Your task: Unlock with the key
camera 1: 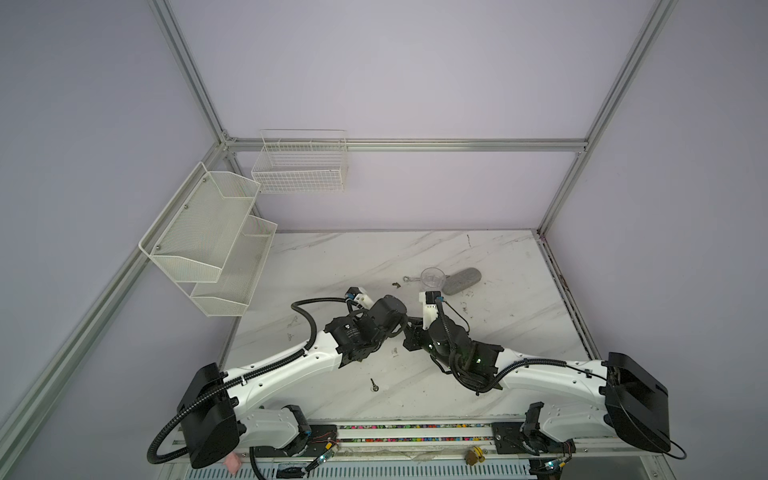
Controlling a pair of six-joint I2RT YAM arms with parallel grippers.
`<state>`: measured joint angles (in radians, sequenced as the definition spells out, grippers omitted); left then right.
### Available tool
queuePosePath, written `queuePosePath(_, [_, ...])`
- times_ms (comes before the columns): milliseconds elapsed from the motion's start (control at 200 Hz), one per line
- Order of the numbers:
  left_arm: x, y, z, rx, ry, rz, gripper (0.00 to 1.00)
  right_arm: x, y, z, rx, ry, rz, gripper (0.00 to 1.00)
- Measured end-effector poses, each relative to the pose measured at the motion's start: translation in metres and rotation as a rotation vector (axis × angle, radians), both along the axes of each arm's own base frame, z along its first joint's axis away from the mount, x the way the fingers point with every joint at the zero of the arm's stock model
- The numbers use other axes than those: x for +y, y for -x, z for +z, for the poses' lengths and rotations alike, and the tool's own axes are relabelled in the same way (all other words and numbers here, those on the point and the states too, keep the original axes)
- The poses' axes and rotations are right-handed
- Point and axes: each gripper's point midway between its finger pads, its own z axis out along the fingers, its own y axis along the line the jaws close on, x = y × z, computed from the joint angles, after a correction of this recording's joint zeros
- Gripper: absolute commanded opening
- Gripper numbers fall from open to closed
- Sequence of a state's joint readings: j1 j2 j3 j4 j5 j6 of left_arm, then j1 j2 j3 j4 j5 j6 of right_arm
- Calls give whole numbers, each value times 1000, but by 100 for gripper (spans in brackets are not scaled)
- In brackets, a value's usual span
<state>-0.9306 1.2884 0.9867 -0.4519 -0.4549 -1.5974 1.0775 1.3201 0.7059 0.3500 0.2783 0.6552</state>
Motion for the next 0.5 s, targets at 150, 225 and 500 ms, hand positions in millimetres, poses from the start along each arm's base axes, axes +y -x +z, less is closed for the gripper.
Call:
queuePosePath(150, [0,2,-2,7,-6,2,0,-5,-1,7,-16,-1,-18,0])
queuePosePath(225, [0,5,-2,11,-11,-2,0,-7,-2,10,-25,-5,-27,0])
queuePosePath(500, [11,11,7,7,62,36,0,-6,8,19,-37,-78,-13,0])
